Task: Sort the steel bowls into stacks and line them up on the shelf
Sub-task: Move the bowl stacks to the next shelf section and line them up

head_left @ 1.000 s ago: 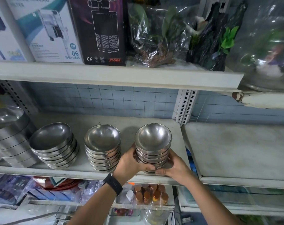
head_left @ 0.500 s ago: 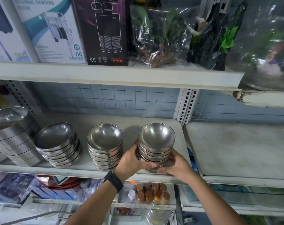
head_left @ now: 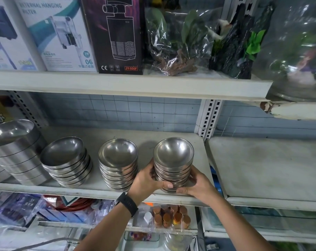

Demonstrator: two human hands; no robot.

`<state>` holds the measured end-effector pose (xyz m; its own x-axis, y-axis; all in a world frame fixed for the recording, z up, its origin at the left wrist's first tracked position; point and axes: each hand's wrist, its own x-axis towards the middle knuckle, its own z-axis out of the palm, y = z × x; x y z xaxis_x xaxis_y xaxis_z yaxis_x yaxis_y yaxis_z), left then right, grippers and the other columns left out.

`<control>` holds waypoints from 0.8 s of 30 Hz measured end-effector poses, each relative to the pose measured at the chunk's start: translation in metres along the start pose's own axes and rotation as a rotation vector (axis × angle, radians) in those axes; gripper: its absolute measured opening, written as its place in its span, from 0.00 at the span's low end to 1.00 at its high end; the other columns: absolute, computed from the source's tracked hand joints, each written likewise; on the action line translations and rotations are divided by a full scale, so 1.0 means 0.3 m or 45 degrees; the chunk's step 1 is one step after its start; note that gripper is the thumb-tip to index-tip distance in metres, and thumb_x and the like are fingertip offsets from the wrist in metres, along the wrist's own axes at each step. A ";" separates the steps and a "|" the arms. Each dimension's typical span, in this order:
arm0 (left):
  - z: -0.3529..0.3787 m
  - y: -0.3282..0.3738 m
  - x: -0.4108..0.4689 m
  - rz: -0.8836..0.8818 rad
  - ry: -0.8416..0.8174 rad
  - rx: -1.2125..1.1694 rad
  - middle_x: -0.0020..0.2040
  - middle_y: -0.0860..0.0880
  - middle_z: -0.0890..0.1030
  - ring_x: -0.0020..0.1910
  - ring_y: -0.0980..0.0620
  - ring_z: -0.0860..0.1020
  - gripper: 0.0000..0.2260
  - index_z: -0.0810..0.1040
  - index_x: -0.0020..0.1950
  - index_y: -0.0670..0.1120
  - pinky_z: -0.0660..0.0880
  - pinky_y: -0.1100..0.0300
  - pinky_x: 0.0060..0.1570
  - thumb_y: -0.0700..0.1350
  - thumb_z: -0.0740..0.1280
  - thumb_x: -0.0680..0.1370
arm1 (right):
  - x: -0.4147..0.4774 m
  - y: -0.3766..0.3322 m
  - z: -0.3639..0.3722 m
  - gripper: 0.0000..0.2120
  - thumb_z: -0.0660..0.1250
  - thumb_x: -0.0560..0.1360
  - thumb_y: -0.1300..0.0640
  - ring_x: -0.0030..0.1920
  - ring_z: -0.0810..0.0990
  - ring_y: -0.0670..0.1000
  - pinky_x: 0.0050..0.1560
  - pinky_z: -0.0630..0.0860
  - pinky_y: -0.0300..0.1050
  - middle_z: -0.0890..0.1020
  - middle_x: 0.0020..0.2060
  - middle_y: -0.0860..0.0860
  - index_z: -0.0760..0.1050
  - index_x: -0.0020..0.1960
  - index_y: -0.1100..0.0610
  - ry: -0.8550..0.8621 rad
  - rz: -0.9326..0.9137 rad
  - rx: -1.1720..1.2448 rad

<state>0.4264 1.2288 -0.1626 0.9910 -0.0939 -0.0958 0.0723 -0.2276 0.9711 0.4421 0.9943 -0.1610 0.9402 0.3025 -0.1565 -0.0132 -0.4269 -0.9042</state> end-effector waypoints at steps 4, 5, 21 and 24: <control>-0.001 -0.005 -0.003 -0.025 0.026 -0.011 0.58 0.50 0.85 0.60 0.52 0.82 0.48 0.72 0.70 0.48 0.77 0.48 0.64 0.55 0.87 0.54 | 0.003 0.012 0.004 0.42 0.85 0.60 0.53 0.56 0.76 0.27 0.50 0.74 0.24 0.79 0.58 0.35 0.68 0.68 0.41 -0.015 -0.030 0.019; -0.002 -0.006 -0.003 -0.026 0.027 -0.006 0.58 0.50 0.84 0.60 0.52 0.82 0.48 0.73 0.70 0.48 0.77 0.48 0.64 0.55 0.87 0.54 | 0.004 0.012 0.002 0.43 0.85 0.60 0.52 0.56 0.75 0.27 0.49 0.73 0.24 0.79 0.58 0.35 0.67 0.69 0.41 -0.023 -0.036 0.016; 0.000 0.017 -0.008 0.018 0.034 0.077 0.57 0.54 0.85 0.59 0.57 0.82 0.45 0.74 0.69 0.48 0.78 0.53 0.63 0.54 0.87 0.55 | -0.011 0.028 -0.024 0.48 0.78 0.62 0.32 0.71 0.69 0.43 0.73 0.66 0.52 0.72 0.72 0.42 0.63 0.77 0.41 -0.004 -0.018 -0.108; -0.002 0.030 -0.013 0.038 0.038 0.095 0.56 0.56 0.85 0.59 0.60 0.81 0.45 0.74 0.69 0.48 0.77 0.57 0.63 0.54 0.86 0.56 | -0.011 0.024 -0.021 0.47 0.76 0.66 0.35 0.71 0.63 0.42 0.73 0.62 0.51 0.68 0.72 0.38 0.59 0.79 0.42 -0.009 -0.047 -0.132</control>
<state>0.4232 1.2278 -0.1533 0.9956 -0.0729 -0.0592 0.0351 -0.2965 0.9544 0.4408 0.9849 -0.1644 0.9370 0.3254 -0.1273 0.0566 -0.5009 -0.8636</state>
